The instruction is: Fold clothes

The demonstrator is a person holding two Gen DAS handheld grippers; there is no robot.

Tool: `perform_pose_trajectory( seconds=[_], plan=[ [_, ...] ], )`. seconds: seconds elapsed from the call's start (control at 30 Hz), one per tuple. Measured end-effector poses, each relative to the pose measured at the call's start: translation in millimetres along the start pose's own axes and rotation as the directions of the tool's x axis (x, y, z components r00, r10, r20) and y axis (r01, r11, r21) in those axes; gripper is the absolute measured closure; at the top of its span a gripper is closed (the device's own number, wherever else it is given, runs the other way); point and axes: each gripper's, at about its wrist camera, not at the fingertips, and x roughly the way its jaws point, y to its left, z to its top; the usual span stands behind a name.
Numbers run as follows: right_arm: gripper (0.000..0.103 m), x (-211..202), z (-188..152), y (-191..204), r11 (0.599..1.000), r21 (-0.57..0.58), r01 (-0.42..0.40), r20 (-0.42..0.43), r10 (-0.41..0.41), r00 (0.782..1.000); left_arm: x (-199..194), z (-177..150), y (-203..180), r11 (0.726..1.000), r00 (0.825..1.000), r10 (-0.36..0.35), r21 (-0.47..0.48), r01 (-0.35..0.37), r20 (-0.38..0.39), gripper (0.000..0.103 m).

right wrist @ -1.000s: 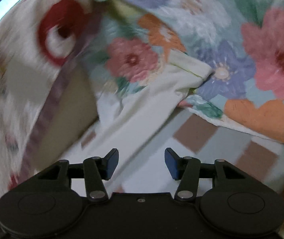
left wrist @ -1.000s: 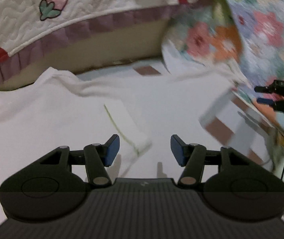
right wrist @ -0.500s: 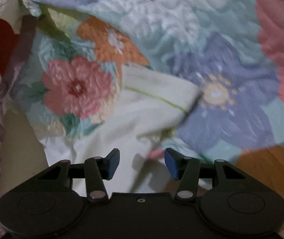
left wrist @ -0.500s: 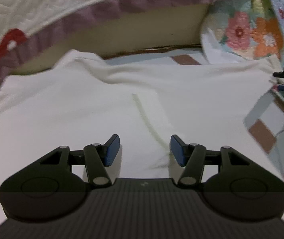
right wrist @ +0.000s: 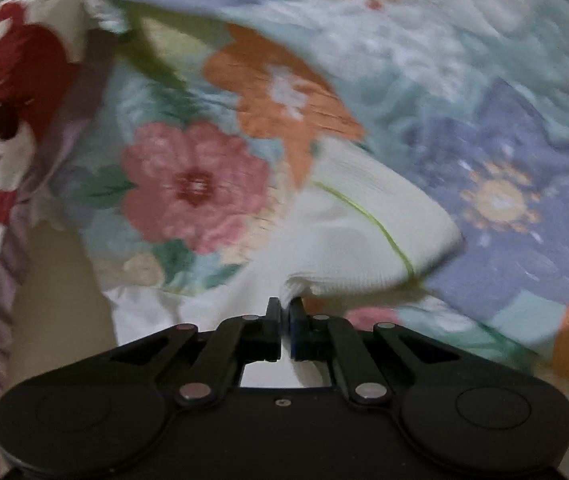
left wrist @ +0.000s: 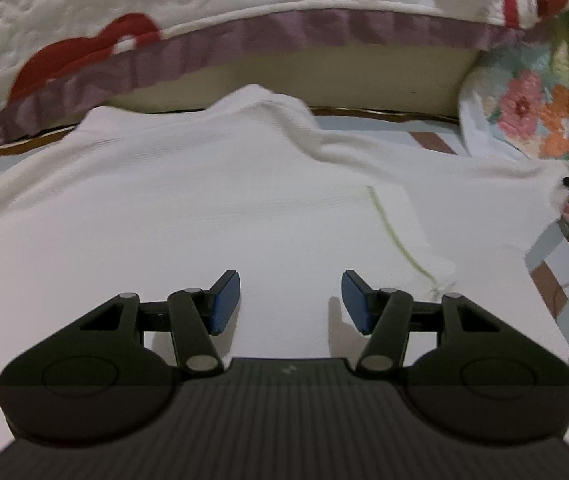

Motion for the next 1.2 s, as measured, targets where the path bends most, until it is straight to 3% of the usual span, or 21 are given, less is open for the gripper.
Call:
perform_pose_trajectory(
  seconds=[0.07,0.1,0.2,0.33,0.4,0.43,0.6,0.8,0.83,0.9,0.93,1.07,1.2],
  plan=[
    [0.097,-2.2,-0.7,21.7,0.998,-0.061,-0.031,0.004,0.031,1.0,-4.1,-0.4,8.3,1.0,1.0,0.006,-0.022,-0.006,0.004,0.047],
    [0.097,-3.0,-3.6,35.6,0.994,-0.063,-0.093,-0.014,0.092,0.996,-6.5,0.2,11.8,1.0,1.0,0.008,-0.024,-0.008,0.005,0.047],
    [0.097,-5.3,-13.5,78.6,0.952,-0.042,-0.302,-0.077,0.298,0.951,-12.1,-0.1,20.8,1.0,1.0,0.021,-0.018,-0.021,0.005,0.047],
    [0.097,-13.5,-37.7,147.2,0.842,-0.019,-0.538,-0.18,0.527,0.831,-18.4,-18.6,28.8,0.996,0.996,0.084,0.034,-0.084,-0.01,0.047],
    [0.097,-24.1,-60.2,191.7,0.765,-0.01,-0.644,-0.248,0.622,0.743,-28.1,-20.8,38.9,0.998,0.998,0.061,-0.012,-0.06,0.007,0.047],
    [0.097,-31.1,-74.2,201.6,0.749,-0.04,-0.662,-0.282,0.627,0.726,-33.6,-22.3,46.0,0.997,0.999,0.042,-0.059,-0.041,0.013,0.047],
    [0.097,-65.5,-144.0,236.3,0.671,-0.221,-0.708,-0.446,0.576,0.685,-61.1,-28.3,81.1,0.975,0.998,0.018,-0.221,-0.003,0.066,0.044],
    [0.09,-106.8,-227.9,277.8,0.517,-0.401,-0.756,-0.616,0.459,0.641,-79.8,-42.2,115.5,0.953,0.997,0.057,-0.302,-0.038,0.053,0.044],
    [0.085,-113.6,-241.9,284.8,0.486,-0.426,-0.763,-0.64,0.434,0.634,-81.8,-44.8,119.0,0.952,0.997,0.051,-0.305,-0.032,0.055,0.044],
    [0.061,-127.4,-269.8,298.6,0.42,-0.471,-0.776,-0.685,0.38,0.622,-85.2,-47.8,122.0,0.951,0.996,0.022,-0.311,0.006,0.086,0.043],
    [0.061,-130.9,-269.4,293.4,0.418,-0.516,-0.747,-0.665,0.355,0.658,-86.6,-49.5,123.7,0.947,0.993,-0.008,-0.317,0.044,0.114,0.042],
    [0.062,-142.2,-255.5,262.4,0.425,-0.695,-0.58,-0.524,0.252,0.813,-86.3,-44.3,108.5,0.964,0.988,-0.028,-0.257,0.068,0.153,0.041],
    [0.061,-153.5,-241.6,231.5,0.404,-0.833,-0.378,-0.346,0.151,0.926,-80.2,-30.6,75.3,0.987,0.981,-0.064,-0.136,0.09,0.181,0.038]
  ],
)
